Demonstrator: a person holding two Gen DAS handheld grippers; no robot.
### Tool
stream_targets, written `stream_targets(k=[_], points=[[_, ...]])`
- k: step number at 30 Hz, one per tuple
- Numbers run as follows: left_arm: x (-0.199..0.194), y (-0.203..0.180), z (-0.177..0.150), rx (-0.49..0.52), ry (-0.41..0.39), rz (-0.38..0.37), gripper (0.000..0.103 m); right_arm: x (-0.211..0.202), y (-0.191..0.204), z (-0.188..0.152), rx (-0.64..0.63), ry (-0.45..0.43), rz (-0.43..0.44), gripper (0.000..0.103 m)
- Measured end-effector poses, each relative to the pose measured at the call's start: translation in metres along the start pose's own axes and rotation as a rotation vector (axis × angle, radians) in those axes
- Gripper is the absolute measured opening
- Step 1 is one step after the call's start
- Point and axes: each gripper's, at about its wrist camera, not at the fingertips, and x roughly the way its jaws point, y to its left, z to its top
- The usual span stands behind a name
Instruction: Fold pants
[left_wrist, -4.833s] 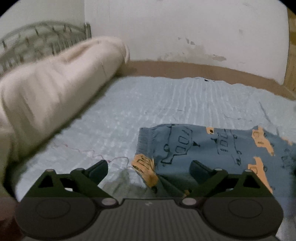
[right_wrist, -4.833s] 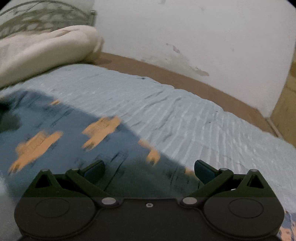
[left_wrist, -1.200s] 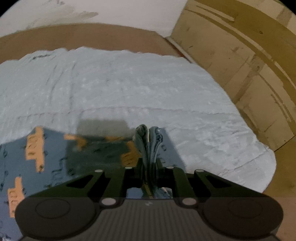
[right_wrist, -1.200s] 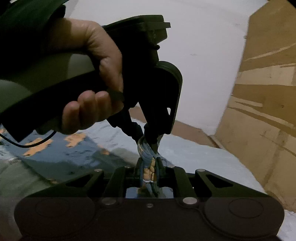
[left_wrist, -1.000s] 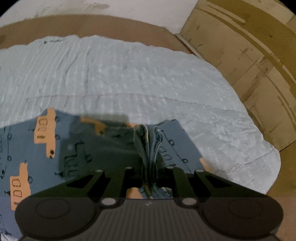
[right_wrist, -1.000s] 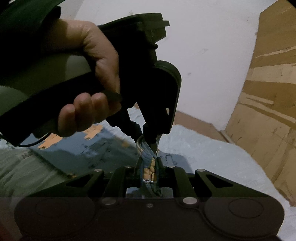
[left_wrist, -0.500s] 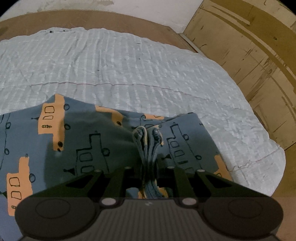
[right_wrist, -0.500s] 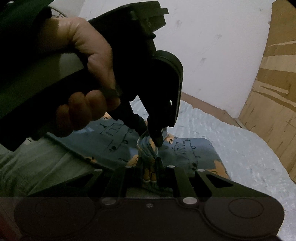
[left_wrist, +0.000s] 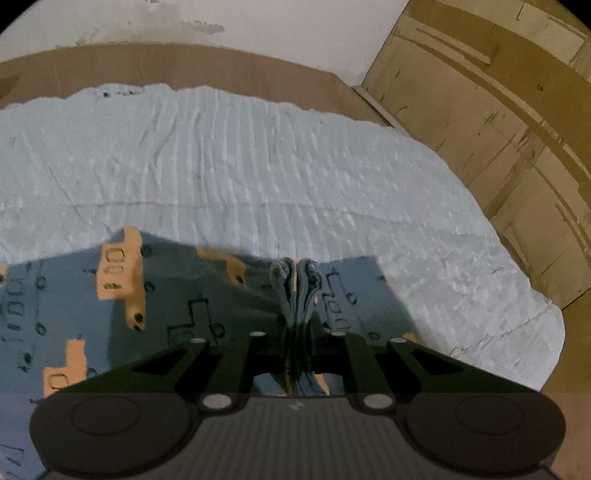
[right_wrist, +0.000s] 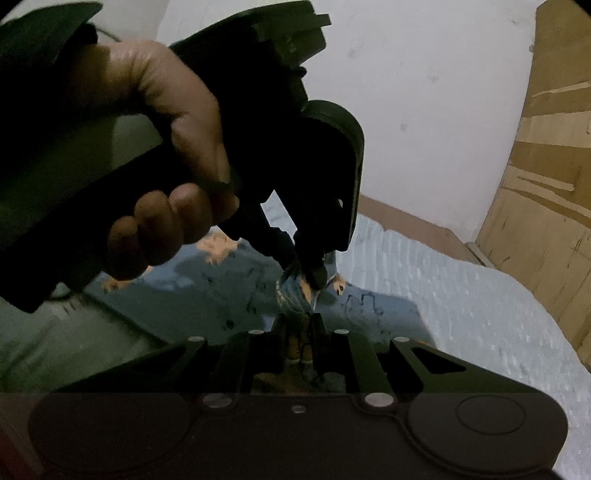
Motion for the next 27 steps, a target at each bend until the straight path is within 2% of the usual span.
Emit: stream_targets(k=[7,16,23,27], points=[[-0.035,-0.002,0.016,0.054,-0.022,0.065,0.011,-0.015,0.003,0.026,0.056,-0.058,0.03,0.013],[-0.057,0.045,0.014,0.044,0.043,0.148,0.011,-0.021,0.036,0.048,0.034,-0.087,0.147,0.013],[-0.039,0.084,-0.007,-0.021,0.089,0.142,0.011,-0.008,0.065,0.036,-0.006,-0.026,0.215,0.013],[-0.03,0.101,-0.016,-0.058,0.097,0.107,0.011,0.0,0.071,0.03,-0.021,0.007,0.23,0.013]])
